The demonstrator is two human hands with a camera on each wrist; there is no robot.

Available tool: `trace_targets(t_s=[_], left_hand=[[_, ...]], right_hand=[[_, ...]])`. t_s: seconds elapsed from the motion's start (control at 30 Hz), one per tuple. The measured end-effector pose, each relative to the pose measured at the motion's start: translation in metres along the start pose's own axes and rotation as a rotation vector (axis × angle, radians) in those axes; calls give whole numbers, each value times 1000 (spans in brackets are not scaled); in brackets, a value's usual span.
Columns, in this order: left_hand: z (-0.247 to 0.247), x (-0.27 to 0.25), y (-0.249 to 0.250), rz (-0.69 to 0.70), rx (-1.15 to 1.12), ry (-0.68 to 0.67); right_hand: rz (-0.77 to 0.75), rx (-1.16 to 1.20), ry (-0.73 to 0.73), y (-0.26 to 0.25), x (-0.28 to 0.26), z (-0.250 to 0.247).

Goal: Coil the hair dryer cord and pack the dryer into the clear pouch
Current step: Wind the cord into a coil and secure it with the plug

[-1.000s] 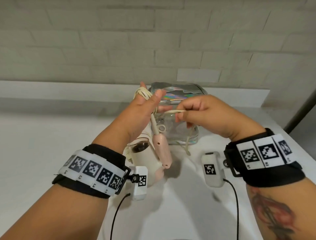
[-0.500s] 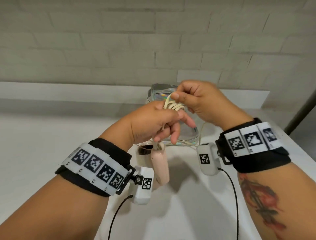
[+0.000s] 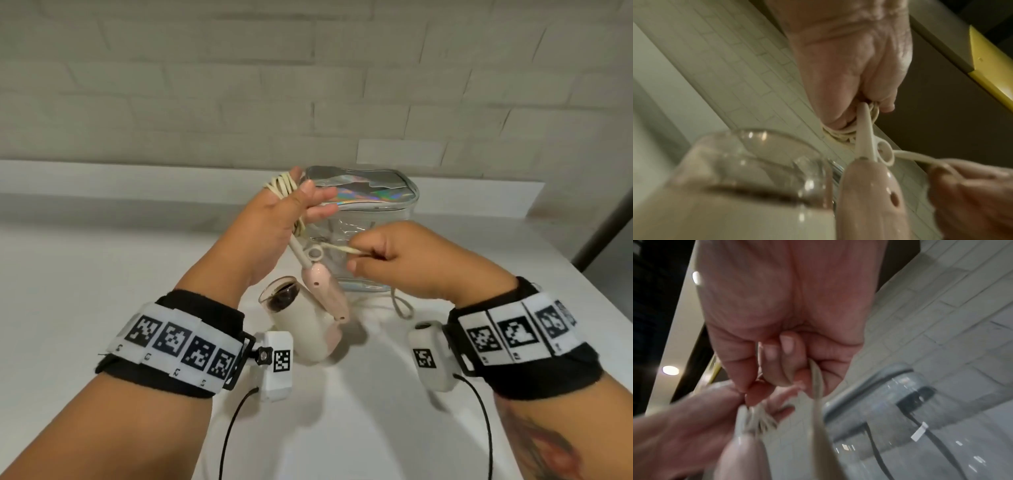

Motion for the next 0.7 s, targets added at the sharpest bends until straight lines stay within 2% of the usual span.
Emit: trace_targets(t_s=[0.1,0.27,0.37,0.47,0.6,0.7], left_hand=[[6,-1,2,-41,58,-27],[39,-14,6,-55,249,-260],[48,-14,7,-40,320,-323],[53,-15,3,-60,288,-381],[54,-22,-4,-118,124,-498],[54,-23,-1,-98,33,-488]], right_hand=[[-42,133,71,-16,-4,-30],[-93,255,253,-20,5,-64],[-128,377,306,-19,11,-67],[-107,434,366,-15,16,-66],[-41,471,328,3,27,-47],[3,422,296,13,35,-28]])
Point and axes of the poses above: each hand's wrist, its own x-axis towards the middle knuckle, its own z-axis out of the palm, y = z × x, the point moved 9 cm from there along x, towards the middle knuckle, and after that the axes turned 2 degrees about -x, right-handed, at the moved point
